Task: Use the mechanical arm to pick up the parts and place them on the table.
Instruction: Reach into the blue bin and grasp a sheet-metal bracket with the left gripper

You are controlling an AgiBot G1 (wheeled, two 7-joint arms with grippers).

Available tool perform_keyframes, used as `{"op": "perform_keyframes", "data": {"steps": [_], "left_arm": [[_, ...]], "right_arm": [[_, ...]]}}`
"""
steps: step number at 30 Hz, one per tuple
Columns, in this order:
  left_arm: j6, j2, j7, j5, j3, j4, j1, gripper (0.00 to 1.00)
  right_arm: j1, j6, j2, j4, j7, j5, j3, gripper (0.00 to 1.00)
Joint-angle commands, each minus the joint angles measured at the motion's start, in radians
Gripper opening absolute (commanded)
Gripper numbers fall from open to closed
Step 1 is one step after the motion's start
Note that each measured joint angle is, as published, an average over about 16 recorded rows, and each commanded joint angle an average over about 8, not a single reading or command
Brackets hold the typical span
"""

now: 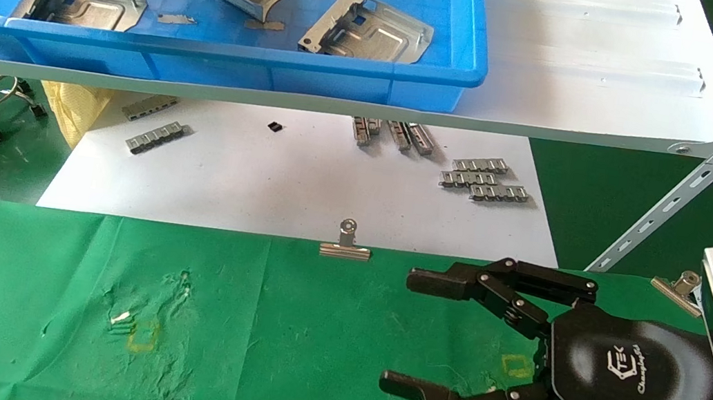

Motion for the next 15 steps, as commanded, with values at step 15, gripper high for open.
{"op": "perform_keyframes", "data": {"steps": [15], "left_arm": [[0.063, -0.029, 0.023, -0.006, -0.004, -0.018, -0.028, 0.00]], "right_arm": [[0.000, 0.000, 0.000, 0.000, 0.000, 0.000, 0.000, 1.00]]}}
